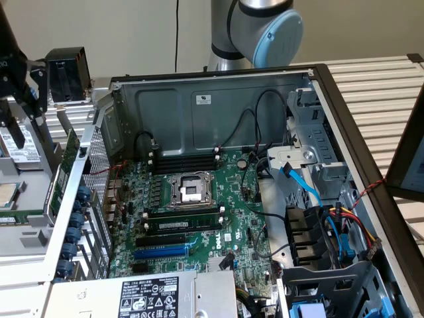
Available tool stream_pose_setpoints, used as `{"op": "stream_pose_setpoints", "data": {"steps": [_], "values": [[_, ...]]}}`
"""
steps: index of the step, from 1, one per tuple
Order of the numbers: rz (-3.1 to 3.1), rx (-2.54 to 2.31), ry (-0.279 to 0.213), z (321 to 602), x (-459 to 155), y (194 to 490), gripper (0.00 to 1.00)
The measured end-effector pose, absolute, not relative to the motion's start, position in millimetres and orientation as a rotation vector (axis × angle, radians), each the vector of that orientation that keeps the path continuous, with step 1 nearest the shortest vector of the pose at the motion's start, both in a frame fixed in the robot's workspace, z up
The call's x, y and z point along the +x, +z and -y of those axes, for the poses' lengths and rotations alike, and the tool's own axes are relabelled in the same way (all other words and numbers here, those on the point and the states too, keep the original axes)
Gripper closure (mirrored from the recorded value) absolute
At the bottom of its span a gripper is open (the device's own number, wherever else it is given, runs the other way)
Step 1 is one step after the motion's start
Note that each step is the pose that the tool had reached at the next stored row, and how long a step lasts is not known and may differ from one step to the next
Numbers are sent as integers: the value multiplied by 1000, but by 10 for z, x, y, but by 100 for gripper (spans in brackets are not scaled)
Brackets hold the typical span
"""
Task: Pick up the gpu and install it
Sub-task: 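Pick up the gpu and move the gpu toward the slot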
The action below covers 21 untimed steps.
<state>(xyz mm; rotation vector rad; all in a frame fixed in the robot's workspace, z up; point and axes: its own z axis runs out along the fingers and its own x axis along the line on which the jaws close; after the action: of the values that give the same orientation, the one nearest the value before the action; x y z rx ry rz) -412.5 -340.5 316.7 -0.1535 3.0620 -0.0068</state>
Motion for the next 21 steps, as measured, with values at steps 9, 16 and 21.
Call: {"op": "stream_pose_setpoints", "data": {"steps": [9, 16, 21], "values": [[-3060, 19, 13, 3405, -4125, 3102, 58], [-3045, 62, 16, 3442, -4124, 3079, 58], [-3042, 76, 62, 3487, -4122, 3049, 58]]}}
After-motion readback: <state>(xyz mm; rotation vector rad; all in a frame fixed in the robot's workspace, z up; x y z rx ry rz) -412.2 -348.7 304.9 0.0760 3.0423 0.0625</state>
